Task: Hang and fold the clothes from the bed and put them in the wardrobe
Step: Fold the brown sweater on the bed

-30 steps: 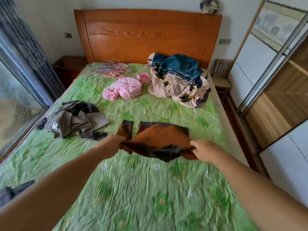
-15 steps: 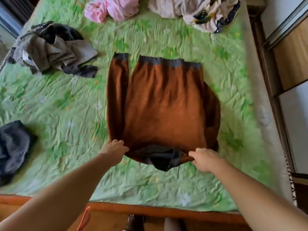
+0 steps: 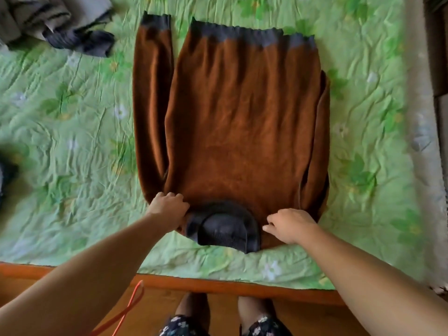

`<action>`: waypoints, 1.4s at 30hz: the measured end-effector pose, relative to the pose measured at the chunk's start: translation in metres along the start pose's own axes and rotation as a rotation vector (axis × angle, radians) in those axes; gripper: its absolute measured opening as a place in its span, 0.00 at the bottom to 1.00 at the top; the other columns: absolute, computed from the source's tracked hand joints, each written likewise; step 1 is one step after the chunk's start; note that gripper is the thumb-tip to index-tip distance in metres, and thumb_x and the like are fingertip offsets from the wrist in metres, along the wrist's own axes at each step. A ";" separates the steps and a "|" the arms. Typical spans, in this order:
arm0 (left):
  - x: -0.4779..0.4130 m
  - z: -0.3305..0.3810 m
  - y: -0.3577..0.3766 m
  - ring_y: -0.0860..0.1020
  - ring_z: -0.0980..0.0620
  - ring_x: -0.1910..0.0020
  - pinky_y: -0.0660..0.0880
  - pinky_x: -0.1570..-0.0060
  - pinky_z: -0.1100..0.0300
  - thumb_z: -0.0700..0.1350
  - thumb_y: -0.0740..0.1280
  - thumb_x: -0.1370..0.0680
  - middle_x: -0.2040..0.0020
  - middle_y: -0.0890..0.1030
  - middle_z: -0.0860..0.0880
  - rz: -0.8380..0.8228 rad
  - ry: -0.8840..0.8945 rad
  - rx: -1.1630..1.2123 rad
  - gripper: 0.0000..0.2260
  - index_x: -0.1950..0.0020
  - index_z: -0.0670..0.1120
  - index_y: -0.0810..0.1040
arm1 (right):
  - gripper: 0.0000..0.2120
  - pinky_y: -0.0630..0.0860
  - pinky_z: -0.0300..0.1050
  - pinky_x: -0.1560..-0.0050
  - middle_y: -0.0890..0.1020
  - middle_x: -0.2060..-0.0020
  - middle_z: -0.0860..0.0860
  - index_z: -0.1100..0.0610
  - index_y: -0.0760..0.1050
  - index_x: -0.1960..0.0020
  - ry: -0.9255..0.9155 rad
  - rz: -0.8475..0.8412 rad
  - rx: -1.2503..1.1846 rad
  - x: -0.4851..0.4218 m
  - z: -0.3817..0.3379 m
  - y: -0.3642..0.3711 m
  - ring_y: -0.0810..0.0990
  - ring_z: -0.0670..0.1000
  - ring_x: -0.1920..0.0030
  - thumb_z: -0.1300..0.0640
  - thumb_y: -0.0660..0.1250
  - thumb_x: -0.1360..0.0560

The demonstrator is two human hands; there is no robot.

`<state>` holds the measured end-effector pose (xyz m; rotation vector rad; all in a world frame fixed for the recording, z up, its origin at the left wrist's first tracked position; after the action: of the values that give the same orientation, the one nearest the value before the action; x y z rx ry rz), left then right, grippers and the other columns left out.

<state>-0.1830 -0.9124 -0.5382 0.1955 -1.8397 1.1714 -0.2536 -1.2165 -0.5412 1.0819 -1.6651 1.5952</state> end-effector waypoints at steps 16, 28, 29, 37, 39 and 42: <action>-0.144 -0.039 -0.174 0.54 0.42 0.22 0.68 0.32 0.45 0.49 0.59 0.18 0.22 0.56 0.44 0.357 -0.099 0.385 0.21 0.25 0.57 0.62 | 0.29 0.53 0.66 0.23 0.49 0.20 0.57 0.44 0.53 0.20 0.164 0.560 0.017 -0.105 0.082 -0.190 0.46 0.62 0.20 0.44 0.60 0.18; -0.247 -0.115 -0.254 0.68 0.40 0.33 0.69 0.38 0.44 0.56 0.60 0.21 0.34 0.72 0.45 0.503 -0.244 0.307 0.17 0.34 0.54 0.71 | 0.16 0.77 0.58 0.46 0.77 0.46 0.62 0.57 0.76 0.37 0.393 1.048 -0.390 -0.159 0.182 -0.299 0.77 0.67 0.46 0.60 0.66 0.24; -0.253 -0.127 -0.260 0.64 0.39 0.29 0.67 0.35 0.42 0.56 0.60 0.21 0.31 0.68 0.44 0.532 -0.265 0.341 0.16 0.33 0.54 0.71 | 0.20 0.74 0.58 0.42 0.77 0.43 0.64 0.59 0.73 0.33 0.466 1.004 -0.445 -0.167 0.199 -0.309 0.76 0.67 0.43 0.62 0.65 0.24; -0.283 -0.194 -0.263 0.64 0.36 0.32 0.68 0.37 0.41 0.38 0.62 0.24 0.31 0.63 0.39 0.510 -0.494 0.811 0.23 0.31 0.54 0.70 | 0.21 0.76 0.50 0.46 0.82 0.42 0.60 0.59 0.79 0.41 0.559 0.794 -0.937 -0.215 0.257 -0.335 0.81 0.62 0.43 0.49 0.74 0.29; -0.284 -0.201 -0.265 0.68 0.38 0.35 0.72 0.44 0.44 0.36 0.62 0.25 0.36 0.68 0.40 0.545 -0.475 0.797 0.22 0.33 0.52 0.73 | 0.15 0.74 0.48 0.55 0.83 0.53 0.55 0.57 0.78 0.52 0.481 0.871 -0.966 -0.214 0.256 -0.338 0.80 0.60 0.53 0.49 0.71 0.33; -0.280 -0.215 -0.269 0.73 0.39 0.40 0.75 0.51 0.45 0.34 0.64 0.26 0.39 0.72 0.43 0.618 -0.495 0.729 0.20 0.36 0.48 0.76 | 0.10 0.70 0.50 0.55 0.81 0.56 0.58 0.59 0.72 0.56 0.479 1.018 -0.928 -0.208 0.265 -0.341 0.79 0.64 0.53 0.52 0.65 0.28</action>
<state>0.2559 -0.9768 -0.5524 0.3635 -1.8498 2.3870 0.1748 -1.4291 -0.5737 -0.6620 -2.3018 1.1076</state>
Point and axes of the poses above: each hand's wrist, its own x-axis away from the middle knuckle, its own y-axis out of the palm, z = x × y, the point moved 5 cm from there along -x, towards the middle knuckle
